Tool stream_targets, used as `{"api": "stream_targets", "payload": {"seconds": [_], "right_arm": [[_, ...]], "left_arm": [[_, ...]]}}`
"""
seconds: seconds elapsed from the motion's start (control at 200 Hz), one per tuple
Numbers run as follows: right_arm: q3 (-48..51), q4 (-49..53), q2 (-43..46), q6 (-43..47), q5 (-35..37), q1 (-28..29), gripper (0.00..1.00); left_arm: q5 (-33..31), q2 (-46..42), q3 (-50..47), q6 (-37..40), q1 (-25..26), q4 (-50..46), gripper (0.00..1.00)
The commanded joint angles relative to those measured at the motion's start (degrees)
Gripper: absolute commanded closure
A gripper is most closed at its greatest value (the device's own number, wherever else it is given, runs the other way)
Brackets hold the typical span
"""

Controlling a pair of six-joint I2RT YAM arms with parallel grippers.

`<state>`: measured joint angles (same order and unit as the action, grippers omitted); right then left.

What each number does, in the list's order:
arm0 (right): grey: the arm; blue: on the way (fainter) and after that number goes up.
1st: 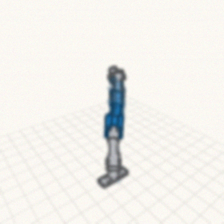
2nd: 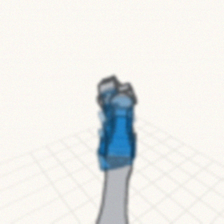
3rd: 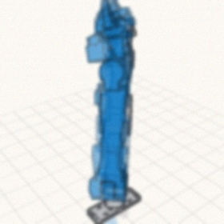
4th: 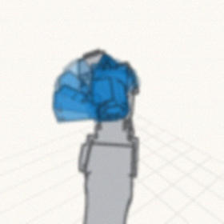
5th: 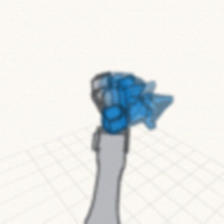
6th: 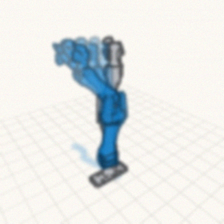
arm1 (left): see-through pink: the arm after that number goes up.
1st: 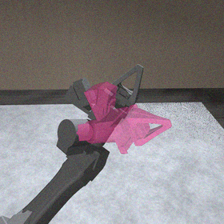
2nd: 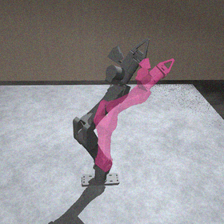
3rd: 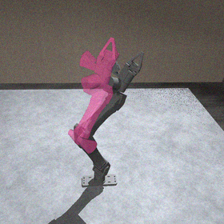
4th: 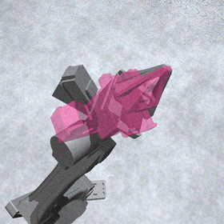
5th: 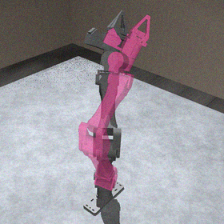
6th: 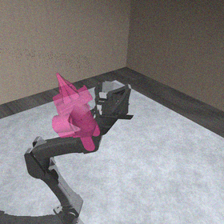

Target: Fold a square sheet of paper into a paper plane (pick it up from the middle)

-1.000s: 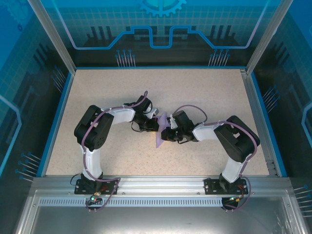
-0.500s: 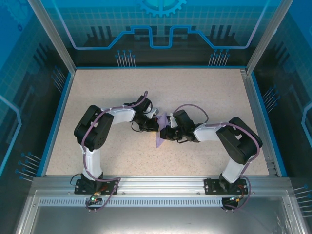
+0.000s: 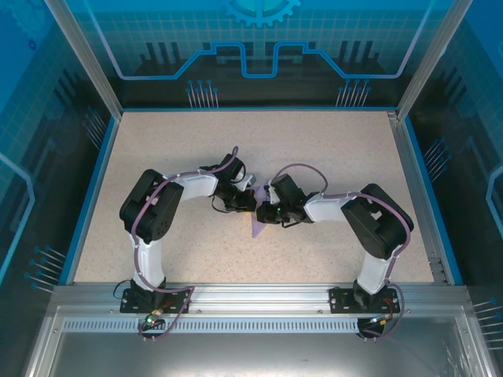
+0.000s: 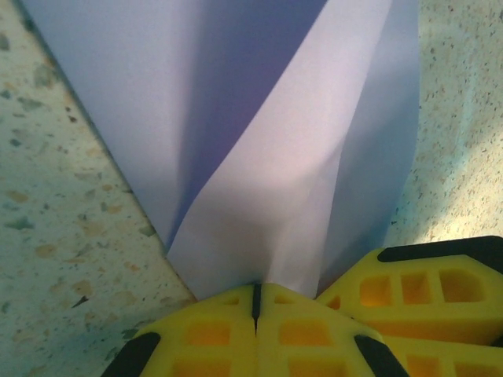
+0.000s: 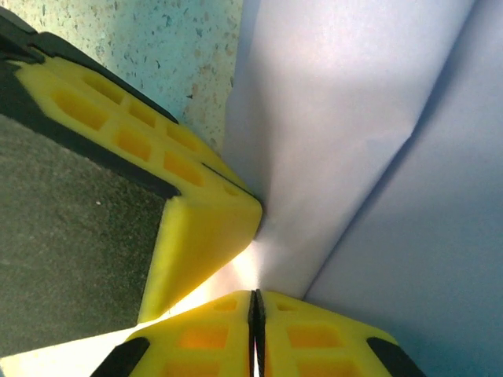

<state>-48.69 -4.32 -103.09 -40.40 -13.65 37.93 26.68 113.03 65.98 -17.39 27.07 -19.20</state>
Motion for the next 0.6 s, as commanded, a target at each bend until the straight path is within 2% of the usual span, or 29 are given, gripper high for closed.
{"api": "stream_targets", "payload": {"seconds": [0.0, 0.13, 0.325, 0.475, 0.595], "right_arm": [[-1.4, 7.68, -0.43, 2.7, 6.48, 0.08, 0.88], [-1.36, 9.37, 1.23, 2.1, 7.04, -0.32, 0.89], [-3.51, 3.83, 3.42, -0.13, 2.31, -2.12, 0.89], [-4.7, -0.54, 0.14, -1.67, -2.15, -4.33, 0.89], [-6.67, -0.3, -2.68, -1.31, -2.74, -4.79, 0.89]], "left_arm": [[-10.85, 6.31, -2.96, 2.09, 0.36, -4.84, 0.95], [-11.03, 6.4, -3.05, 2.23, 0.36, -4.87, 0.95], [-10.61, 6.61, -2.74, 2.18, 0.36, -4.8, 0.95], [-10.51, 6.48, -2.67, 2.18, 0.41, -4.82, 0.95], [-10.45, 6.23, -2.78, 2.17, 0.36, -4.71, 0.95]]}}
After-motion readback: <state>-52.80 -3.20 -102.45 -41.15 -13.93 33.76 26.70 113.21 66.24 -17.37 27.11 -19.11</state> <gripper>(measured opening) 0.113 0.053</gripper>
